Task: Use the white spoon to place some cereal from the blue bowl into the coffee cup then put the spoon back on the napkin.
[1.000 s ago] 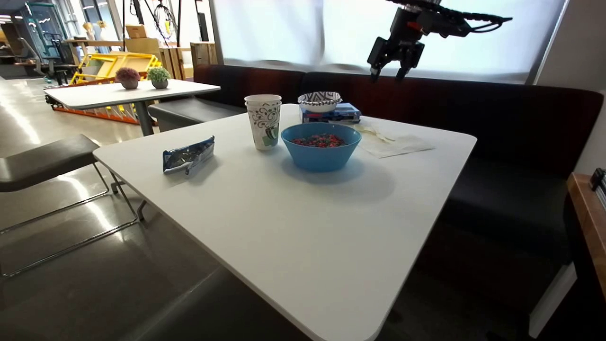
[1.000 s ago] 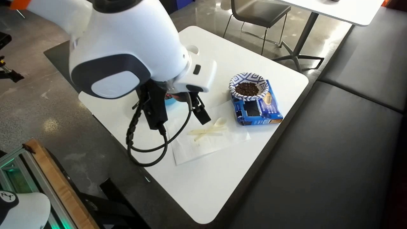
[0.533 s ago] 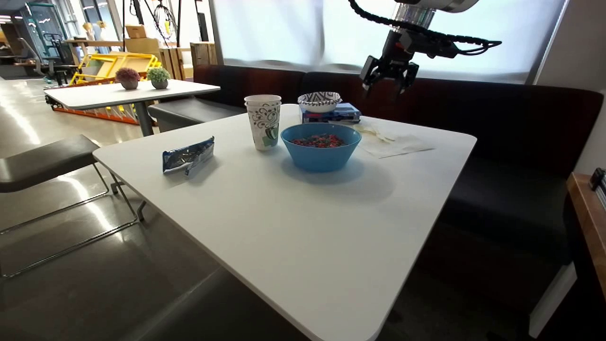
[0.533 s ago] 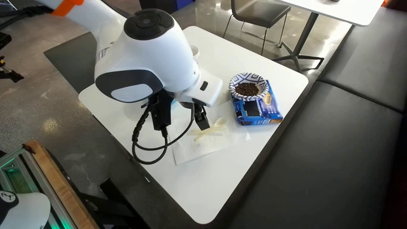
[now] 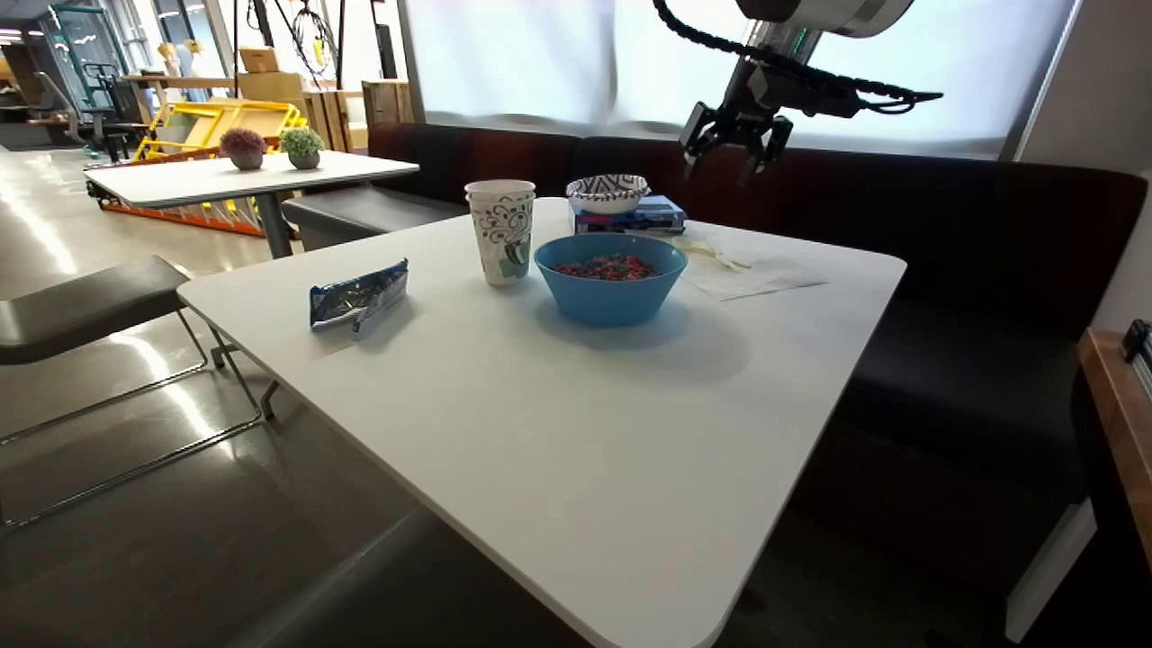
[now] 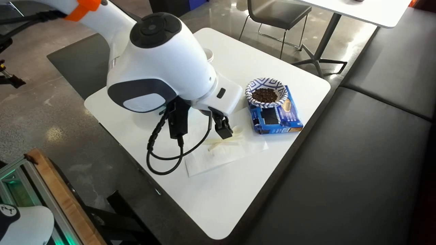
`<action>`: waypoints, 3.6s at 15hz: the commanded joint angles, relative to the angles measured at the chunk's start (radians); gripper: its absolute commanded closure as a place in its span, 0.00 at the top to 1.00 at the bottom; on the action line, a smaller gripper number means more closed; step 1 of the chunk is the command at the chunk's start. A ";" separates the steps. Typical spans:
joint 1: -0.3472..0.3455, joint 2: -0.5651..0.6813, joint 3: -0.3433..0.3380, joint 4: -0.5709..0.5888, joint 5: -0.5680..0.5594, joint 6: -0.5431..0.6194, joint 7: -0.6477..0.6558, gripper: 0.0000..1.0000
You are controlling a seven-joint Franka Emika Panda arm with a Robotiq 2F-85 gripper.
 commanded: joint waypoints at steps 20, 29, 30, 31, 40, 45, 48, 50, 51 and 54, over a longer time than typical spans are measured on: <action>0.060 0.289 -0.093 0.158 -0.090 0.069 0.373 0.55; 0.061 0.327 -0.092 0.195 -0.086 0.079 0.386 0.39; 0.061 0.329 -0.092 0.197 -0.086 0.079 0.387 0.34; 0.061 0.332 -0.091 0.200 -0.087 0.080 0.387 0.28; 0.152 0.240 -0.195 0.123 -0.134 0.053 0.378 0.03; 0.089 0.146 -0.065 0.023 -0.233 0.086 0.219 0.03; 0.098 0.145 -0.023 -0.010 -0.288 0.125 0.156 0.03; 0.099 0.152 0.002 -0.018 -0.317 0.156 0.124 0.03; 0.102 0.161 0.007 -0.019 -0.331 0.182 0.110 0.03; 0.092 0.166 0.024 -0.024 -0.362 0.246 0.068 0.36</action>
